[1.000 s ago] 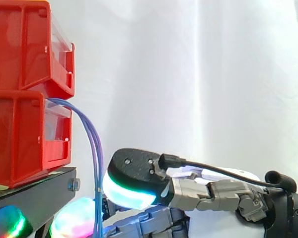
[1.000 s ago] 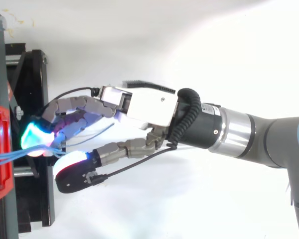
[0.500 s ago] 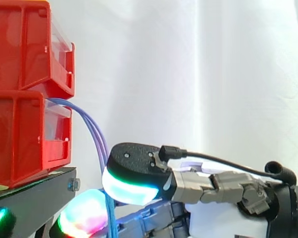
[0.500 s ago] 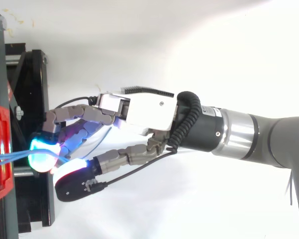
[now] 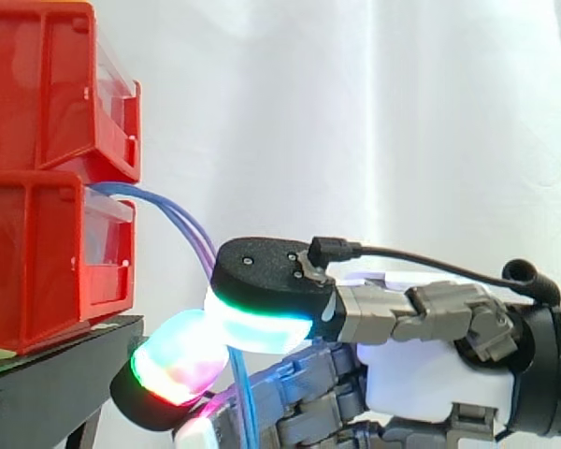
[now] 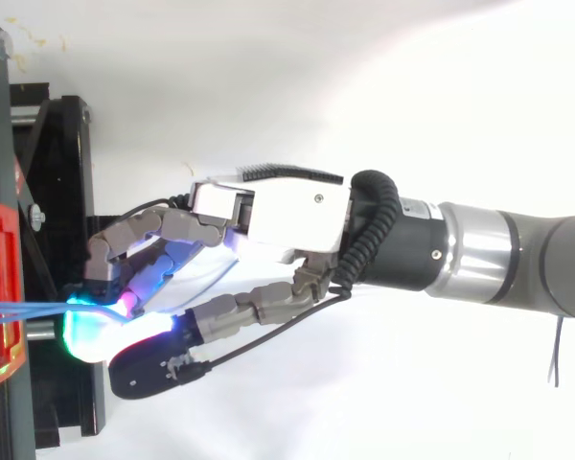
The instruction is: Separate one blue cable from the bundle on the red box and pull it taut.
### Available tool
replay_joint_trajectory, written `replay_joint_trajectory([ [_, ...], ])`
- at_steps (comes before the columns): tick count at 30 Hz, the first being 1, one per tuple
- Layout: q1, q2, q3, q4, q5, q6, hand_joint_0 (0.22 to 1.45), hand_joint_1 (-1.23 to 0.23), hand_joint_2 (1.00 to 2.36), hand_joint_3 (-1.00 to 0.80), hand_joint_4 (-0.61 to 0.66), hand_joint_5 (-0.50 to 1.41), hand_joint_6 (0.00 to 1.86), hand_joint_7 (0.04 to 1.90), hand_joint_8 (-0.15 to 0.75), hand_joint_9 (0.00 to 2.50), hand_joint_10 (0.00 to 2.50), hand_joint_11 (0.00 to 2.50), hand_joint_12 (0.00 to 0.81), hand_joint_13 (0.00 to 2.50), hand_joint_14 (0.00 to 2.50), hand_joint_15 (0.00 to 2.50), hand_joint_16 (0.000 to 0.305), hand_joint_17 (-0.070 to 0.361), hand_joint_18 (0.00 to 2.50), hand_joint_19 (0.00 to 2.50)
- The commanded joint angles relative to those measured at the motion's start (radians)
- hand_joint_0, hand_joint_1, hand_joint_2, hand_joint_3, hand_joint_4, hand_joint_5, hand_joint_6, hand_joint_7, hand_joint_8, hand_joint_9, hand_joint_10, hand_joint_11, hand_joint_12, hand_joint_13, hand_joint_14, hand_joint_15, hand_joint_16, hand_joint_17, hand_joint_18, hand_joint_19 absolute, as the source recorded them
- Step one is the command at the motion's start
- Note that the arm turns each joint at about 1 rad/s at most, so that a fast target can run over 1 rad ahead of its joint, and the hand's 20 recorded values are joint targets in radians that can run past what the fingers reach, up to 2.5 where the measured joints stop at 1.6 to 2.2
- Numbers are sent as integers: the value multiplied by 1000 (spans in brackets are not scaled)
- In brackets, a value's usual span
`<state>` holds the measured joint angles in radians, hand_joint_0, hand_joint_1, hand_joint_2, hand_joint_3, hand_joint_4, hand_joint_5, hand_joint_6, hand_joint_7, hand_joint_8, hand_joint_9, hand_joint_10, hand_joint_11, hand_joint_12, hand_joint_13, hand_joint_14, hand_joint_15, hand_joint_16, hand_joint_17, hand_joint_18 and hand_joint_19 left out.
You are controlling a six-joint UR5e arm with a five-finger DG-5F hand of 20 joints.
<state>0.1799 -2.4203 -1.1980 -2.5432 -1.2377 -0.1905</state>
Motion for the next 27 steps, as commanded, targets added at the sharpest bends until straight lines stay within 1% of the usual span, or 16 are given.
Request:
replay_joint_trajectory([
  [1, -2, 17, 0, -42, -3, -1, 602, -702, 1012, -208, 139, -149, 799, 930, 313, 861, 10, 403, 338, 715, 9, 282, 41, 92, 705, 345],
  [3, -3, 26, 0, -74, -3, 2, 611, -776, 1013, -217, 137, -164, 829, 905, 310, 861, 10, 440, 332, 712, 8, 291, 40, 90, 703, 351],
  [5, -5, 30, 0, -85, -5, 3, 615, -790, 1013, -233, 144, -166, 832, 895, 310, 868, 9, 467, 328, 707, 8, 293, 39, 88, 698, 357],
  [6, -5, 32, 0, -91, -3, 2, 600, -817, 1010, -314, 141, -167, 832, 900, 303, 872, 10, 466, 321, 703, 9, 296, 38, 85, 686, 366],
  [7, -5, 33, 0, -94, -5, 3, 595, -809, 1006, -419, 146, -161, 831, 902, 307, 894, 10, 476, 320, 714, 9, 303, 37, 84, 686, 374],
  [9, -5, 38, 0, -106, -3, 3, 564, -770, 1000, -500, 163, -156, 825, 898, 311, 913, 12, 478, 324, 719, 9, 305, 38, 86, 695, 379],
  [12, -8, 43, 0, -117, -9, 3, 536, -675, 1000, -500, 169, -137, 791, 925, 324, 956, 10, 475, 331, 731, 9, 306, 39, 88, 702, 395],
  [13, -7, 43, 0, -120, -12, 3, 539, -603, 1000, -500, 162, -123, 762, 977, 324, 973, 12, 472, 331, 735, 9, 308, 39, 87, 700, 407],
  [16, -10, 47, 0, -131, -20, 3, 566, -554, 1002, -474, 152, -110, 730, 1028, 318, 994, 12, 478, 326, 740, 9, 318, 38, 84, 693, 422],
  [19, -14, 53, 0, -143, -22, 3, 592, -559, 1006, -418, 147, -106, 717, 1042, 317, 997, 13, 470, 323, 748, 10, 322, 37, 83, 693, 426],
  [22, -17, 53, 0, -149, -22, 3, 597, -543, 1010, -347, 132, -99, 687, 1103, 318, 1004, 11, 471, 322, 761, 10, 336, 37, 84, 711, 441],
  [26, -20, 53, 0, -149, -22, 5, 603, -525, 1010, -294, 156, -94, 678, 1099, 339, 1016, 10, 470, 344, 781, 9, 324, 42, 94, 747, 420],
  [27, -20, 53, 0, -149, -22, 5, 612, -549, 1009, -266, 169, -93, 679, 1083, 350, 1031, 10, 469, 352, 788, 10, 323, 43, 98, 762, 402],
])
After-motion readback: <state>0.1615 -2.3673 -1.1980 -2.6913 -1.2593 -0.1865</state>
